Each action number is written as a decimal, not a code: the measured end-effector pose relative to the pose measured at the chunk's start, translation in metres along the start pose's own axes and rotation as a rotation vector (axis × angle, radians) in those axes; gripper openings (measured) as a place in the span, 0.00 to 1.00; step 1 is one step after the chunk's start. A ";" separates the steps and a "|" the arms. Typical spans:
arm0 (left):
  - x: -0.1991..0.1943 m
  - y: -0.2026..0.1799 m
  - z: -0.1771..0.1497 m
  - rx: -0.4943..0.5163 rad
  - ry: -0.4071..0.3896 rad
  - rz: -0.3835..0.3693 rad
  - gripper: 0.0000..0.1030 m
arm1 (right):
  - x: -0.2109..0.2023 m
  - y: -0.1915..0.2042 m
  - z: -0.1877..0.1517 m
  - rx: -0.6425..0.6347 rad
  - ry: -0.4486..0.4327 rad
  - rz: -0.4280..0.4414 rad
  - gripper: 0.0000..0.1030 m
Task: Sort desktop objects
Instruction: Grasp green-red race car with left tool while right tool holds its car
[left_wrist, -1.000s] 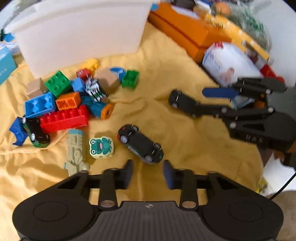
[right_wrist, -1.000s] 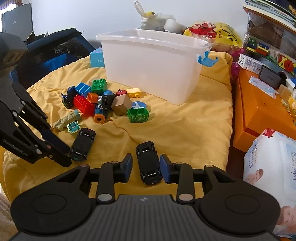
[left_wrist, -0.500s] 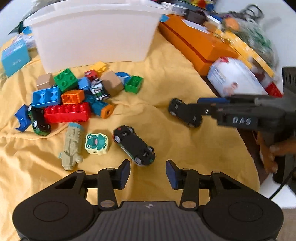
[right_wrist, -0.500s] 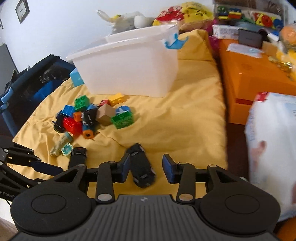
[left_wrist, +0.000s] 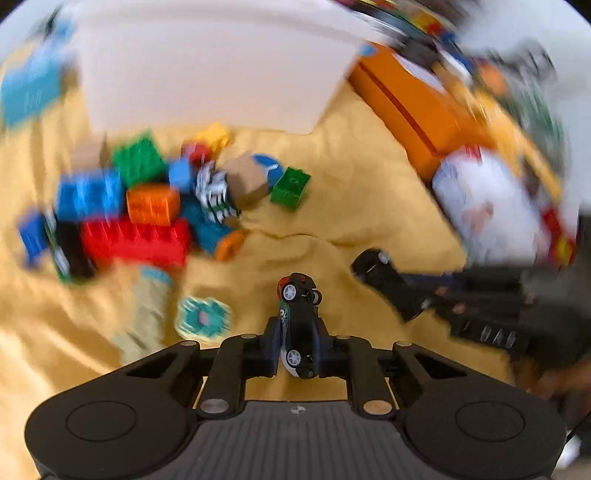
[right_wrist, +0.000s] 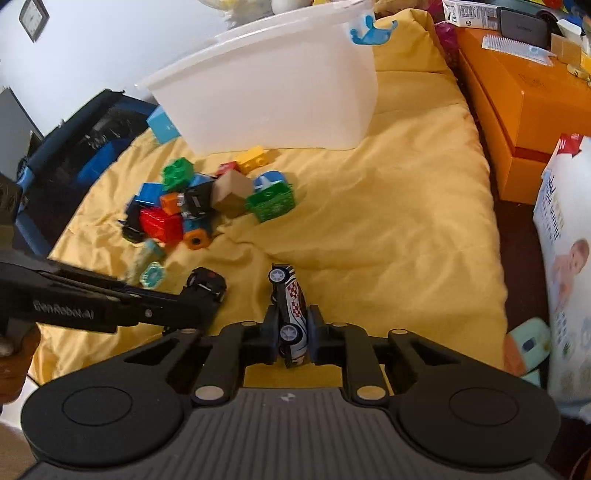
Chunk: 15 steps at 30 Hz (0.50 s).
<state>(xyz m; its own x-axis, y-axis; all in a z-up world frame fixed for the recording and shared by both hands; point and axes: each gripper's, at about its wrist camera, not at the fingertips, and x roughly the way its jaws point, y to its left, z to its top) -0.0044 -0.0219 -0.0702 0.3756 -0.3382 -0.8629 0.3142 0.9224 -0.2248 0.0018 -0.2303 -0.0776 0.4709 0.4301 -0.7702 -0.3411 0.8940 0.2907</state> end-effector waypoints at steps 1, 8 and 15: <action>-0.004 -0.004 0.002 0.065 0.005 0.034 0.19 | -0.002 0.004 0.001 -0.027 -0.006 -0.027 0.17; -0.005 -0.044 -0.006 0.548 0.018 0.318 0.19 | -0.010 0.049 0.003 -0.406 -0.067 -0.319 0.17; 0.003 -0.057 -0.025 0.606 -0.018 0.279 0.34 | 0.014 0.069 -0.027 -0.581 0.015 -0.346 0.18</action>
<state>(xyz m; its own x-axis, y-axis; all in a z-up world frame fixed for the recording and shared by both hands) -0.0437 -0.0709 -0.0710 0.5269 -0.1097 -0.8428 0.6356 0.7092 0.3051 -0.0368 -0.1662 -0.0832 0.6220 0.1258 -0.7729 -0.5567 0.7652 -0.3234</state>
